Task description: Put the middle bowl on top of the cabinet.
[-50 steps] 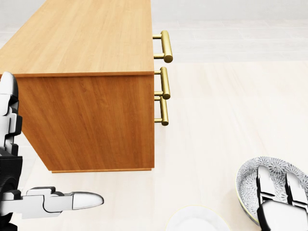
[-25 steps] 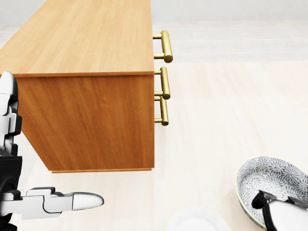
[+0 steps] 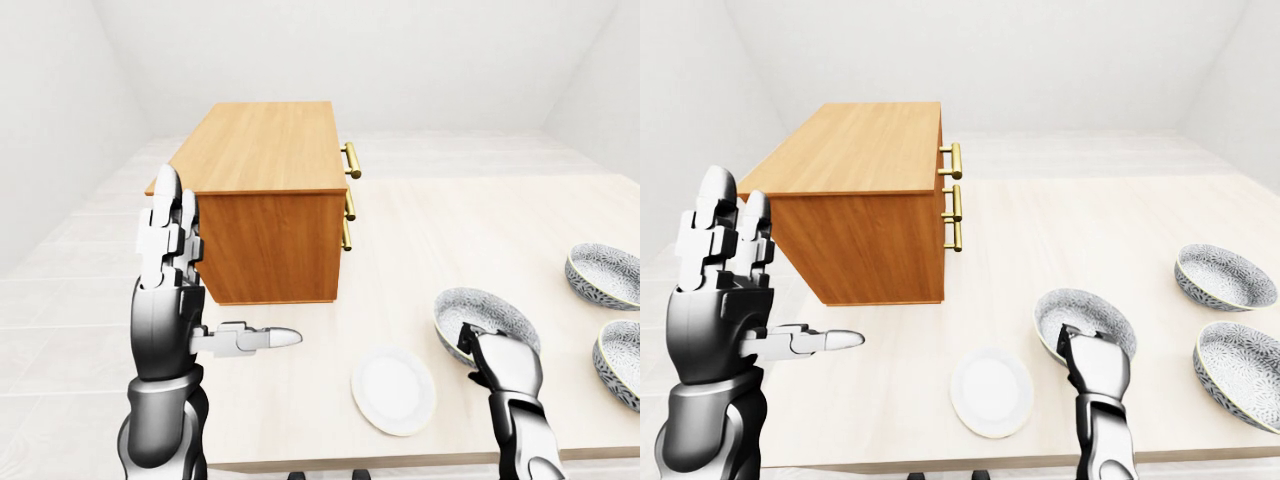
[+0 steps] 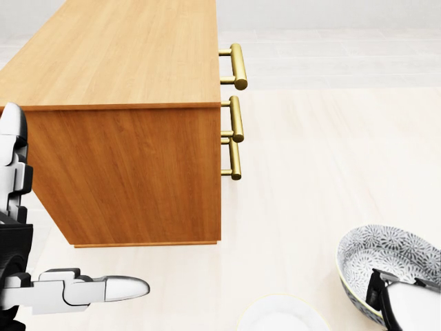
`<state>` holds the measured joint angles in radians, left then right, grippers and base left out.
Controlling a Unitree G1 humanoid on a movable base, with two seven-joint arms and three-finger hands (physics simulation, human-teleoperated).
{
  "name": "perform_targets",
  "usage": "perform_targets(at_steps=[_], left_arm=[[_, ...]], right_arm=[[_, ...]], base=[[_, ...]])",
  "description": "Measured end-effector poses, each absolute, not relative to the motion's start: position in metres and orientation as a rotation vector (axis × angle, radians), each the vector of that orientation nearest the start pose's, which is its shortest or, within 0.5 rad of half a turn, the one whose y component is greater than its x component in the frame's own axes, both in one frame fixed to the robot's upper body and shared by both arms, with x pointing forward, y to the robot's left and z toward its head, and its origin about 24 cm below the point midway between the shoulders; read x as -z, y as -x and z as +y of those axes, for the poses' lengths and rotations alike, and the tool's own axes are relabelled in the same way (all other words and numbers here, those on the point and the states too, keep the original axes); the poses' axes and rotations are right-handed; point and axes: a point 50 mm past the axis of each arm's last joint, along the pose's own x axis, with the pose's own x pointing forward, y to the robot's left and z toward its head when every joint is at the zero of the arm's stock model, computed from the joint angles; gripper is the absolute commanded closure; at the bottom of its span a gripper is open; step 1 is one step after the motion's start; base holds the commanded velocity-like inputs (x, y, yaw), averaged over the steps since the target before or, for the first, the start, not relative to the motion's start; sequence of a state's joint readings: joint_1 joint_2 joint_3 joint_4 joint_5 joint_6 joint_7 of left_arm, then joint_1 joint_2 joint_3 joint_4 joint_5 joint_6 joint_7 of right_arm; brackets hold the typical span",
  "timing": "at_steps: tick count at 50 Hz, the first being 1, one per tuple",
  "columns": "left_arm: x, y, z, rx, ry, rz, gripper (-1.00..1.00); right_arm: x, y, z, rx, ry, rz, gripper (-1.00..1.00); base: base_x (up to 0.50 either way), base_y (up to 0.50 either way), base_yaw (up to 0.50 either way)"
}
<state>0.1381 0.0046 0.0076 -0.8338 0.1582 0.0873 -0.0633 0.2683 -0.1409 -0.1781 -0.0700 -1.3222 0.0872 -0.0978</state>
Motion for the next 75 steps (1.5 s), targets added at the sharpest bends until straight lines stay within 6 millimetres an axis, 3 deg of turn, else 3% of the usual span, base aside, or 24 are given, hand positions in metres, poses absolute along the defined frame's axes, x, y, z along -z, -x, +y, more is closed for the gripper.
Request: perform_targets(at_steps=[23, 53, 75], left_arm=[[-0.188, -0.183, 0.155, -0.036, -0.190, -0.605, -1.00], [-0.188, -0.183, 0.154, -0.031, -0.190, -0.607, -1.00], [-0.185, -0.184, 0.153, -0.024, -0.192, -0.593, -1.00]], right_arm=[[-0.063, -0.187, -0.229, 0.168, 1.742, 0.391, 1.00], [-0.169, -0.198, -0.226, 0.467, 1.860, 0.382, 1.00], [-0.218, -0.240, -0.220, 0.545, 1.867, 0.240, 1.00]], base=[[0.00, 0.00, 0.00], [0.00, 0.00, 0.00], [0.00, 0.00, 0.00]])
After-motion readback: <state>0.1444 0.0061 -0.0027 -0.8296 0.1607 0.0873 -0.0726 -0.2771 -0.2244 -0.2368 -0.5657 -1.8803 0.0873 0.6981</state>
